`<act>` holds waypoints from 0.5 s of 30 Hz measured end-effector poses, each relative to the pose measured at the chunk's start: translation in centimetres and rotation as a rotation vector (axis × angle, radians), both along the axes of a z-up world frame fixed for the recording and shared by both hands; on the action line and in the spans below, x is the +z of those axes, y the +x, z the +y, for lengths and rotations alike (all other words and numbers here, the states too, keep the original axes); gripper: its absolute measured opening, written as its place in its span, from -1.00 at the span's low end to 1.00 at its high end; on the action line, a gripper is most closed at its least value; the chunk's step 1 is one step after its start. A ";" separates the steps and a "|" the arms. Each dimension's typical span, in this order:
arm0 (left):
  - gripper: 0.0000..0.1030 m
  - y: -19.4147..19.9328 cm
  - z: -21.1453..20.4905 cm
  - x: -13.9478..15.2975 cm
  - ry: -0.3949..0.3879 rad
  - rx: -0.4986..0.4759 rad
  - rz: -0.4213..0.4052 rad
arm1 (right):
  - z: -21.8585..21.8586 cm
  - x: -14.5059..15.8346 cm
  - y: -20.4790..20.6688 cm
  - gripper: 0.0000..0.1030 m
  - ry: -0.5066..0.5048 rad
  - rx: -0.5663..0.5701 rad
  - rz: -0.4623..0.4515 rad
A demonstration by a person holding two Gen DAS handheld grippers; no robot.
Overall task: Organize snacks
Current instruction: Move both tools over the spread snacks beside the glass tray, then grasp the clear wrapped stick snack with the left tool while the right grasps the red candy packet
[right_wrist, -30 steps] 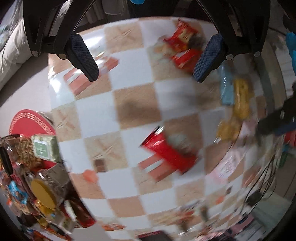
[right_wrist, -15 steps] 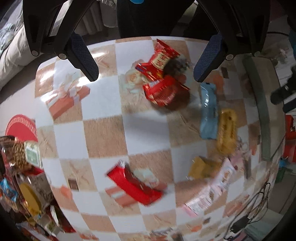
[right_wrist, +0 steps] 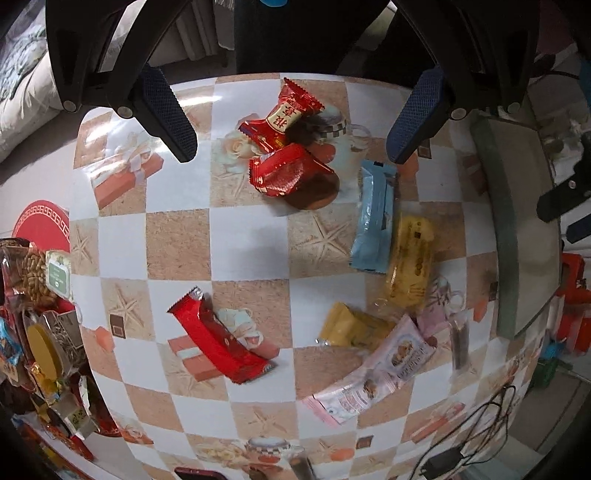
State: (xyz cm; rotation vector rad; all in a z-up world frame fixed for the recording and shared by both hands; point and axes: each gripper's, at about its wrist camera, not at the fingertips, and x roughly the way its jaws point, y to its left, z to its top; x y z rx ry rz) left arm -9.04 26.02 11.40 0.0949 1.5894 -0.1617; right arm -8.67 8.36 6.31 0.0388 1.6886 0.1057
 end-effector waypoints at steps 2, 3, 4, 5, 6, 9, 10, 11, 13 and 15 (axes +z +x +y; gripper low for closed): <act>1.00 -0.1 -0.1 0.0 0.000 -0.002 0.004 | -0.4 -0.4 0.1 1.00 -0.005 -0.012 0.015; 1.00 -0.1 -0.2 0.0 0.000 -0.004 0.005 | -0.7 -0.6 0.1 1.00 -0.005 -0.022 0.023; 1.00 -0.1 -0.2 -0.1 0.001 -0.008 0.007 | -0.9 -0.8 0.1 1.00 -0.005 -0.030 0.029; 1.00 0.0 -0.3 -0.1 0.000 -0.011 0.010 | -1.0 -0.9 0.0 1.00 -0.007 -0.036 0.036; 1.00 0.0 -0.3 -0.2 -0.002 -0.012 0.013 | -1.2 -1.2 0.0 1.00 -0.008 -0.041 0.046; 1.00 0.1 -0.4 -0.2 -0.006 -0.011 0.016 | -1.2 -2.3 -0.5 1.00 -0.008 -0.052 0.071; 1.00 0.2 -0.4 -0.3 -0.006 -0.011 0.016 | -1.3 -2.4 -0.6 1.00 -0.008 -0.052 0.080; 1.00 0.2 -0.4 -0.3 -0.008 -0.011 0.017 | -1.3 -2.6 -0.8 1.00 -0.009 -0.052 0.088; 1.00 0.2 -0.5 -0.4 -0.011 -0.010 0.020 | -1.4 -3.0 -1.1 1.00 -0.013 -0.053 0.102; 1.00 0.2 -0.8 -0.7 -0.002 -0.019 0.023 | -1.5 -3.5 -1.5 1.00 -0.016 -0.058 0.119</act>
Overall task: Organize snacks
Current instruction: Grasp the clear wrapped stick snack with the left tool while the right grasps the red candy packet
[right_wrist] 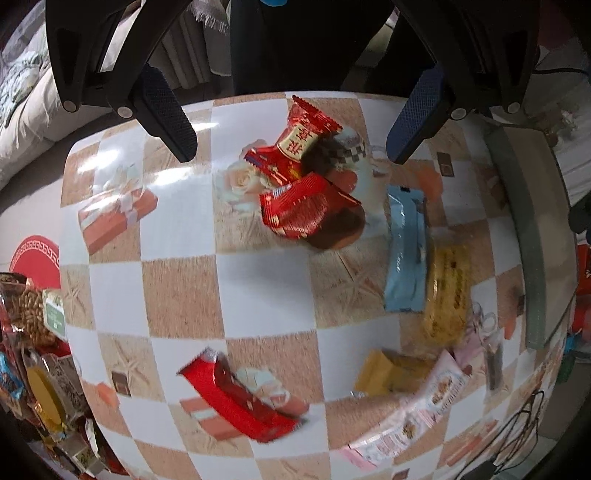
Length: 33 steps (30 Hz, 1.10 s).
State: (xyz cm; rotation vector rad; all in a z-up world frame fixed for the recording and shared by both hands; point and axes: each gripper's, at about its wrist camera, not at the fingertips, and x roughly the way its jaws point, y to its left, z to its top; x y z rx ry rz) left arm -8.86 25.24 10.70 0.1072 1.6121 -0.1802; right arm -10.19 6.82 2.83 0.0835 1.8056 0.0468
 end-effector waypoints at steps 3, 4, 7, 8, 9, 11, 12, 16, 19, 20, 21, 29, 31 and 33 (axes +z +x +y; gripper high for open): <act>1.00 0.0 -1.0 -1.0 -0.002 -0.040 0.010 | -0.3 -0.4 -1.1 1.00 -0.012 0.004 0.031; 1.00 0.0 -1.4 -1.5 -0.002 -0.053 0.013 | -0.5 -0.6 -1.5 1.00 -0.017 0.008 0.040; 1.00 0.0 -2.6 -3.4 -0.003 -0.072 0.039 | -0.9 -1.4 -2.5 1.00 -0.020 0.001 0.074; 1.00 0.0 -2.9 -4.3 -0.005 -0.073 0.053 | -1.0 -1.7 -2.8 1.00 -0.023 -0.002 0.083; 1.00 -0.1 -3.2 -4.8 -0.004 -0.072 0.062 | -1.1 -2.0 -3.1 1.00 -0.029 -0.003 0.092; 1.00 -0.2 -3.6 -6.2 0.005 -0.080 0.076 | -1.2 -2.5 -3.5 1.00 -0.043 0.004 0.104; 1.00 -0.3 -3.7 -6.9 0.014 -0.084 0.084 | -1.2 -2.8 -3.7 1.00 -0.045 0.003 0.108; 1.00 -0.4 -3.0 -9.1 0.046 -0.061 0.101 | -1.0 -4.1 -4.7 1.00 -0.026 -0.008 0.133; 1.00 -0.1 -2.1 -9.6 0.046 -0.028 0.090 | -0.4 -5.4 -5.2 1.00 -0.029 0.009 0.140; 1.00 0.0 -2.0 -9.6 0.042 -0.026 0.090 | -0.4 -5.6 -5.2 1.00 -0.035 0.017 0.142; 1.00 0.2 -2.0 -9.6 0.041 -0.026 0.090 | -0.5 -5.9 -5.3 1.00 -0.041 0.023 0.143; 1.00 4.4 -0.8 -8.6 0.014 0.061 0.056 | -2.5 -7.2 -4.4 1.00 -0.097 0.014 0.111; 1.00 5.7 -0.7 -8.2 0.019 0.074 0.035 | -2.9 -6.9 -4.2 1.00 -0.107 0.003 0.099; 1.00 7.5 -0.6 -8.2 0.021 0.102 0.030 | -3.3 -6.5 -4.1 1.00 -0.107 -0.003 0.090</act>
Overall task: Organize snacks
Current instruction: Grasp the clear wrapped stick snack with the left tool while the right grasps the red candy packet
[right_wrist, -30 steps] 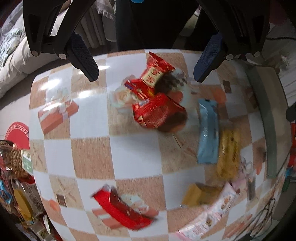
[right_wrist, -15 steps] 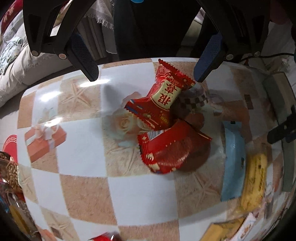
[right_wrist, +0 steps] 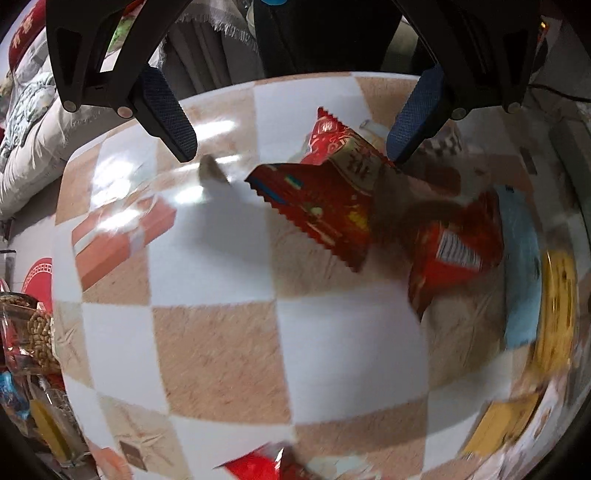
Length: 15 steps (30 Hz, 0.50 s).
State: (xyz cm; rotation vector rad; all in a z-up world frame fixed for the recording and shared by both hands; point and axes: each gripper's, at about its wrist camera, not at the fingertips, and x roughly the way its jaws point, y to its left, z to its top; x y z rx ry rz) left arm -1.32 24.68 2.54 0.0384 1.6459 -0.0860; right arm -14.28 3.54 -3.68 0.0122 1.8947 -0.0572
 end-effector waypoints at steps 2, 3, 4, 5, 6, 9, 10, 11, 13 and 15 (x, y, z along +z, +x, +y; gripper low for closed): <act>1.00 1.9 0.6 -0.4 0.000 0.041 0.006 | -0.2 0.7 0.0 1.00 0.000 0.002 -0.007; 1.00 2.7 0.8 -0.5 0.000 0.057 0.007 | -0.2 1.0 0.1 1.00 0.002 0.004 -0.011; 1.00 3.6 1.1 -0.8 -0.002 0.076 0.008 | -0.3 1.3 0.1 1.00 0.005 0.005 -0.014; 1.00 4.5 1.4 -1.0 -0.007 0.094 0.009 | -0.4 1.7 0.0 1.00 0.009 0.002 -0.016; 1.00 5.7 1.5 -1.2 -0.014 0.109 0.008 | -0.5 2.0 -0.2 1.00 0.020 -0.004 -0.022; 1.00 8.3 1.9 -1.7 -0.010 0.129 -0.005 | -0.2 3.3 1.7 1.00 0.035 -0.017 -0.032; 1.00 9.1 1.9 -2.0 0.001 0.131 -0.010 | -0.5 3.1 2.3 1.00 0.038 -0.019 -0.036; 1.00 10.3 1.9 -1.9 0.008 0.131 -0.010 | -1.0 3.1 1.8 1.00 0.038 -0.020 -0.040; 1.00 11.7 2.0 -2.4 0.019 0.133 -0.015 | -1.8 3.2 1.5 1.00 0.032 -0.024 -0.045; 1.00 12.2 2.2 -3.4 0.031 0.114 -0.004 | -2.7 3.1 1.2 1.00 0.027 -0.033 -0.042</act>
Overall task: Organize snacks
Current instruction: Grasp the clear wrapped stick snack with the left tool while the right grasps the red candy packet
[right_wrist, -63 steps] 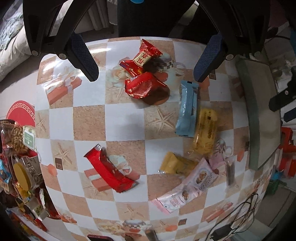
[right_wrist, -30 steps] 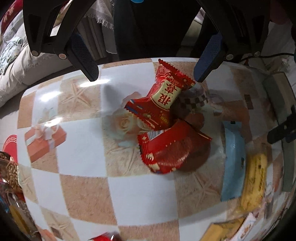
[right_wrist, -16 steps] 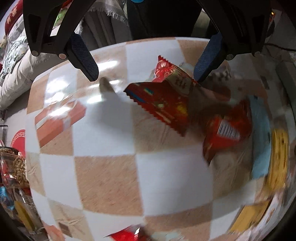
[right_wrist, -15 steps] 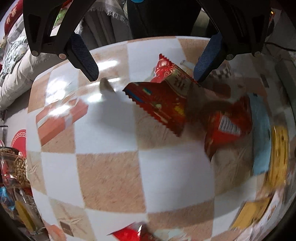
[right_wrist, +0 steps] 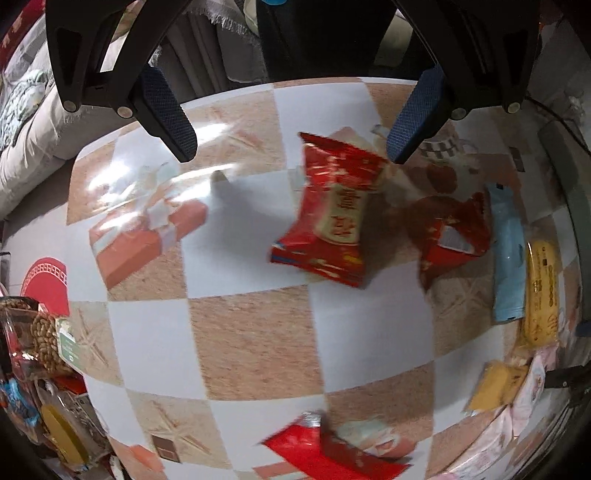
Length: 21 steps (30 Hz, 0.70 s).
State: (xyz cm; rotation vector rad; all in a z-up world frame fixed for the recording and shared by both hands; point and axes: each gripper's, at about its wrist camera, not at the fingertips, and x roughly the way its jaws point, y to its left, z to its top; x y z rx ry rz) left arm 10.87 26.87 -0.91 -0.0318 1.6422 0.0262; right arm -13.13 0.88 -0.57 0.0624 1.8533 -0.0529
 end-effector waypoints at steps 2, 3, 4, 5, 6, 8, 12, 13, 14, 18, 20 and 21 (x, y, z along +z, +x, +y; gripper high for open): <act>1.00 0.5 0.0 -0.3 -0.007 0.006 -0.017 | -0.4 -0.1 0.0 1.00 0.002 -0.007 0.003; 1.00 0.8 0.1 -0.3 -0.006 0.003 -0.020 | -0.6 -0.1 0.0 1.00 0.002 -0.008 0.001; 1.00 1.0 0.1 -0.2 -0.006 0.001 -0.023 | -0.8 -0.1 0.0 1.00 0.003 -0.010 -0.003; 1.00 1.3 0.2 -0.3 -0.006 -0.003 -0.027 | -0.9 -0.1 0.2 1.00 0.010 -0.016 -0.010; 1.00 1.5 0.3 -0.3 -0.007 -0.003 -0.029 | -0.7 0.1 0.3 1.00 0.014 -0.022 -0.014; 1.00 1.7 0.5 -0.1 -0.007 -0.001 -0.029 | -0.8 0.2 1.6 1.00 0.024 -0.042 -0.027; 1.00 -0.9 0.0 0.5 -0.001 -0.001 -0.032 | -1.3 0.3 3.2 1.00 0.065 -0.083 -0.036; 1.00 -1.4 0.4 0.8 0.000 0.000 -0.028 | -1.4 0.4 3.3 1.00 0.070 -0.085 -0.038; 1.00 -2.8 0.1 1.4 0.003 0.001 -0.019 | -1.6 0.6 3.5 1.00 0.072 -0.088 -0.040; 1.00 -3.8 -1.6 0.0 -0.004 -0.004 0.015 | -4.0 2.0 5.0 1.00 0.097 -0.183 -0.040; 1.00 -3.5 -1.9 0.0 -0.004 -0.002 0.011 | -6.0 1.7 3.9 1.00 0.093 -0.253 -0.052; 1.00 -3.5 -1.9 0.0 -0.005 -0.004 0.009 | -6.9 2.0 4.1 1.00 0.085 -0.296 -0.068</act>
